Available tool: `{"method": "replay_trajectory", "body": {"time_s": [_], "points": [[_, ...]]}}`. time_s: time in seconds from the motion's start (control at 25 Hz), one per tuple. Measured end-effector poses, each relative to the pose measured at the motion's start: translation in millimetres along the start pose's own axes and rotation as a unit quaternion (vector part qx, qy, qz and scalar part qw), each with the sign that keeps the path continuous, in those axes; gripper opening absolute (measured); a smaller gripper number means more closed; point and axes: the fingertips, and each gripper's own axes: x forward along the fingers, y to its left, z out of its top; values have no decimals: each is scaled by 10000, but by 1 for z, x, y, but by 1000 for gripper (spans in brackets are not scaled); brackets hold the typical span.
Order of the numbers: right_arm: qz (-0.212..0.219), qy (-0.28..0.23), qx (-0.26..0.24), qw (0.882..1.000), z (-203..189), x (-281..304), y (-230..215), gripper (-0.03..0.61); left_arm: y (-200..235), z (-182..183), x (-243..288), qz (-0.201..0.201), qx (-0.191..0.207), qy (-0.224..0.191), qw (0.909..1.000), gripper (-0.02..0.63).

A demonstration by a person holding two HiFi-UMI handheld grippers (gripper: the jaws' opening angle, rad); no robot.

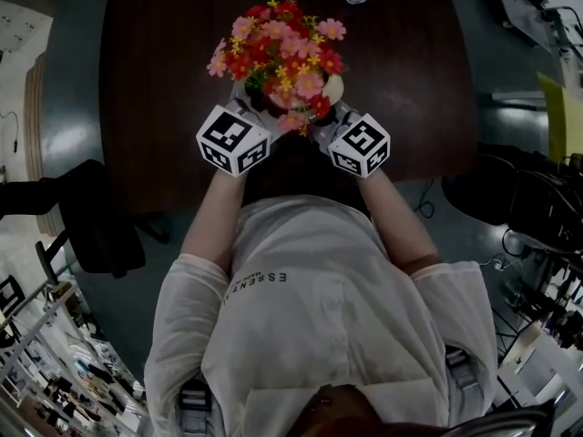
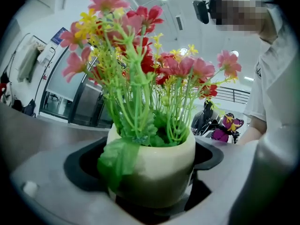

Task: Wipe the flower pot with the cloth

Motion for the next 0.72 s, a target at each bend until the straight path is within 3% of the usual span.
{"method": "replay_trajectory", "body": {"time_s": [0.2, 0.32, 0.56, 0.72], "points": [[484, 185, 4, 9987, -18, -2, 19, 51, 6, -3, -1, 80, 25, 76, 9999, 563], [479, 388, 58, 9981, -34, -21, 11, 51, 8, -7, 2, 154, 40, 120, 9998, 563], [-882, 567, 582, 9928, -43, -59, -57, 51, 16, -27, -7, 188, 281, 483, 9983, 563], [-1535, 628, 430, 9852, -25, -65, -87, 51, 24, -55, -7, 100, 453, 929, 9946, 563]]}}
